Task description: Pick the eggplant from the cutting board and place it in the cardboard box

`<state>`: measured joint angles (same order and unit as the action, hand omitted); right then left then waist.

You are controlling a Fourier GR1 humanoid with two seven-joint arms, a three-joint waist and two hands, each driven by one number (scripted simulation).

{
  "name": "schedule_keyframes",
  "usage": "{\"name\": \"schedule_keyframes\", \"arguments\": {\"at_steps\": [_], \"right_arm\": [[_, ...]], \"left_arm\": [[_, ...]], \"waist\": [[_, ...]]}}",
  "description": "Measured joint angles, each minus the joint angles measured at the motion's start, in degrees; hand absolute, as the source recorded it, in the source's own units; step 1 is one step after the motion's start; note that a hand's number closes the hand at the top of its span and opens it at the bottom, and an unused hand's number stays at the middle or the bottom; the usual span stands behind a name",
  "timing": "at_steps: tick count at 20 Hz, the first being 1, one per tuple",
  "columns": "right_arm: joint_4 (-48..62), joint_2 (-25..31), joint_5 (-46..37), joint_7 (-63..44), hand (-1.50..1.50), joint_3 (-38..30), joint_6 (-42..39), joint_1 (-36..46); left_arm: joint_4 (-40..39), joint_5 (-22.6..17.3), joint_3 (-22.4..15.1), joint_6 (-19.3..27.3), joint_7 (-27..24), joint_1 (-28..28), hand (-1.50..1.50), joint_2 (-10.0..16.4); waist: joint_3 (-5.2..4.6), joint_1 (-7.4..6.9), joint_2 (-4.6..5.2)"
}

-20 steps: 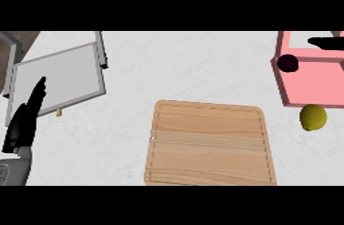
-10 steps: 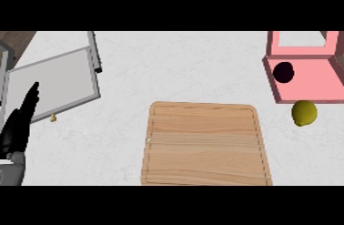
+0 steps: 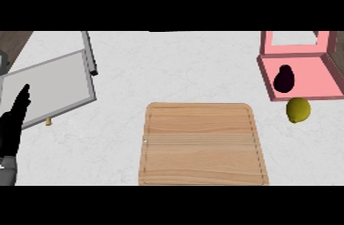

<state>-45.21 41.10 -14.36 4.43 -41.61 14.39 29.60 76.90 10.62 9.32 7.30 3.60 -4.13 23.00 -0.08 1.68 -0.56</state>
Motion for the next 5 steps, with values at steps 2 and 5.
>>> {"name": "schedule_keyframes", "arguments": {"at_steps": [2, 5], "right_arm": [[-5.05, 0.49, 1.96, -1.55, -1.5, -1.14, -3.06, -4.8], [-11.14, 1.03, 4.96, -2.68, -1.5, -3.39, -7.91, -12.46]], "left_arm": [[0.95, 0.31, -0.42, 0.09, 0.94, 0.16, 0.0, -0.5], [1.63, 0.48, -0.54, -0.14, 1.82, 0.19, 0.0, -0.84]], "waist": [[-0.01, 0.17, -0.05], [0.0, 0.07, 0.04]]}}
